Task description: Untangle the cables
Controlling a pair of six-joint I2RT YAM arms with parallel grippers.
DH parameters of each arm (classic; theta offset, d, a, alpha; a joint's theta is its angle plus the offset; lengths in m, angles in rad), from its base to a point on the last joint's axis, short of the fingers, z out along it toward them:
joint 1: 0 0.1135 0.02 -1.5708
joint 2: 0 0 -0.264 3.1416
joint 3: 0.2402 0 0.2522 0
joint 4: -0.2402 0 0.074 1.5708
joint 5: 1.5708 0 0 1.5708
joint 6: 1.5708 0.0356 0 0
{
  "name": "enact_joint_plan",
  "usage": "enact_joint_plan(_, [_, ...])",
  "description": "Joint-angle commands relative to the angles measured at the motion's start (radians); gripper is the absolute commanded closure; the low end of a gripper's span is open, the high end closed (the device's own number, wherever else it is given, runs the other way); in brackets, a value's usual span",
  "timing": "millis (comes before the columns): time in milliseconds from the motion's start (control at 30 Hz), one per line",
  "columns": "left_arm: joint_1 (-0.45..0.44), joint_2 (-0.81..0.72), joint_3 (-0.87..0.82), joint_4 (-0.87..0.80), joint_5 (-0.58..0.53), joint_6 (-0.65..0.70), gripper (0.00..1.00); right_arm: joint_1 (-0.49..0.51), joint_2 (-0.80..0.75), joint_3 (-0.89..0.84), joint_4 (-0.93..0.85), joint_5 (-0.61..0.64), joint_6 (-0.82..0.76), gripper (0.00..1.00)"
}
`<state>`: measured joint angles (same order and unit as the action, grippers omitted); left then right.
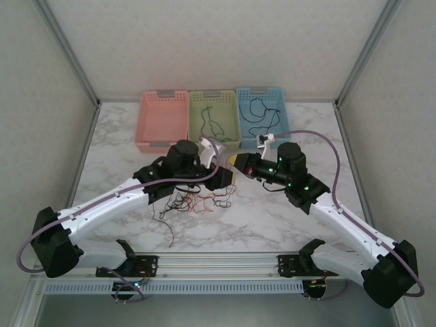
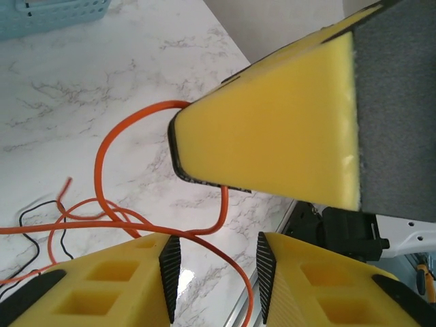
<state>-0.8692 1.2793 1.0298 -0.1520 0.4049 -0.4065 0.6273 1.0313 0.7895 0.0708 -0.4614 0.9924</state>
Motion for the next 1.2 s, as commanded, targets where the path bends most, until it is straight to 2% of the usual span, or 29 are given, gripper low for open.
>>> enact_joint_plan(0, [-0.01,0.016,-0.001,0.034,-0.018,0.015,0.62,0.012,0.004,0.033,0.017,-0.022,0.002,1.0])
enact_joint_plan(200, [-0.01,0.027,-0.004,0.035,-0.027,0.011,0.77,0.014,0.003,0.038,0.006,-0.027,-0.009,1.0])
enact_joint_plan(367, [-0.01,0.018,-0.01,0.035,-0.049,0.015,1.0,0.014,0.0,0.043,-0.013,-0.028,-0.019,1.0])
enact_joint_plan(567, [-0.01,-0.018,-0.038,0.035,-0.127,0.013,1.0,0.014,-0.018,0.068,-0.091,0.012,-0.073,0.99])
enact_joint_plan(633, [-0.008,-0.034,-0.049,0.026,-0.153,0.016,1.0,0.014,-0.03,0.085,-0.139,0.036,-0.112,0.83])
enact_joint_plan(733, [-0.001,-0.056,-0.058,-0.006,-0.204,0.019,1.0,0.013,-0.058,0.11,-0.22,0.098,-0.161,0.5])
enact_joint_plan(800, [0.013,-0.068,-0.063,-0.027,-0.236,0.016,1.0,0.012,-0.081,0.121,-0.262,0.134,-0.195,0.38])
enact_joint_plan(867, [0.037,-0.075,-0.069,-0.031,-0.245,0.005,1.0,0.01,-0.103,0.132,-0.305,0.169,-0.226,0.31])
enact_joint_plan(933, [0.061,-0.08,-0.067,-0.035,-0.252,-0.006,1.0,0.005,-0.118,0.143,-0.341,0.191,-0.256,0.29])
enact_joint_plan(1067, [0.117,-0.073,-0.016,-0.073,-0.268,0.0,1.0,-0.001,-0.143,0.151,-0.386,0.229,-0.281,0.29])
enact_joint_plan(1167, [0.162,-0.059,0.084,-0.132,-0.275,0.03,1.0,-0.005,-0.147,0.144,-0.4,0.231,-0.288,0.29])
